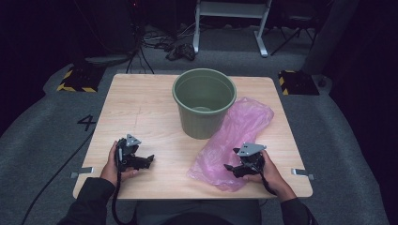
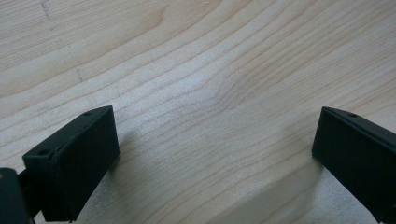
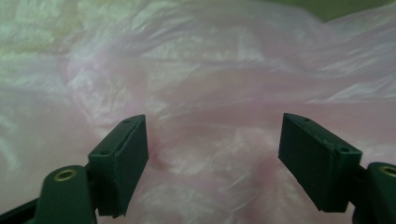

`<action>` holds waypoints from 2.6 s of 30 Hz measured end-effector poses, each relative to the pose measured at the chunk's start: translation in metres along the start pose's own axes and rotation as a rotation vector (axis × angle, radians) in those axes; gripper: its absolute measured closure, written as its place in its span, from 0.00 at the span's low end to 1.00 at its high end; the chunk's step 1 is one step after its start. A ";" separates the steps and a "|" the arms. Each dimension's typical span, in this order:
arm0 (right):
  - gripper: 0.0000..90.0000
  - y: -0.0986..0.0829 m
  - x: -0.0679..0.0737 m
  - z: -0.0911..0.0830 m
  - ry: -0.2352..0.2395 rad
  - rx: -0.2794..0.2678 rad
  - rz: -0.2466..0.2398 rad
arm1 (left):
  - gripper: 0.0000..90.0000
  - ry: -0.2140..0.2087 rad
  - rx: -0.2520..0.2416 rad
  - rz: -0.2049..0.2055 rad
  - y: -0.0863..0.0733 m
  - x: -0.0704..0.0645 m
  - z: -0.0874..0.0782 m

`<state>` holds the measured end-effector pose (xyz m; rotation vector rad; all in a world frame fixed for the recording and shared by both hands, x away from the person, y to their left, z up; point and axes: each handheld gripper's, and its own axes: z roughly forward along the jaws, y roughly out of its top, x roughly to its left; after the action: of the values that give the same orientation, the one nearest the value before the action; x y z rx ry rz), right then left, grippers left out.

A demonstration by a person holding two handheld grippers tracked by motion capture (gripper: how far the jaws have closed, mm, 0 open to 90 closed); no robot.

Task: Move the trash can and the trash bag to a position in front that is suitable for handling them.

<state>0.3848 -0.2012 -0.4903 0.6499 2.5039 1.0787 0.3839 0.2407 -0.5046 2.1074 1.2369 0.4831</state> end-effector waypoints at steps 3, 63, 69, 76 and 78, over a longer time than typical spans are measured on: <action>0.28 0.001 -0.005 -0.018 -0.020 -0.066 0.016 | 0.00 0.001 -0.003 -0.004 0.000 -0.001 0.000; 0.27 -0.007 -0.002 0.003 0.059 0.011 0.025 | 0.48 -0.363 -0.007 0.290 0.037 -0.119 0.023; 0.26 -0.008 -0.009 -0.015 0.036 -0.034 0.034 | 0.42 -0.305 -0.035 0.308 0.034 -0.110 0.026; 0.27 -0.019 -0.035 -0.040 -0.092 -0.082 0.103 | 0.40 -0.291 -0.055 0.292 0.034 -0.090 0.027; 0.27 -0.023 -0.042 -0.044 -0.121 -0.088 0.119 | 0.40 -0.294 -0.061 0.293 0.033 -0.084 0.028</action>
<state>0.3928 -0.2630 -0.4734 0.8223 2.3272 1.1479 0.3804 0.1460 -0.5016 2.2218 0.7447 0.3159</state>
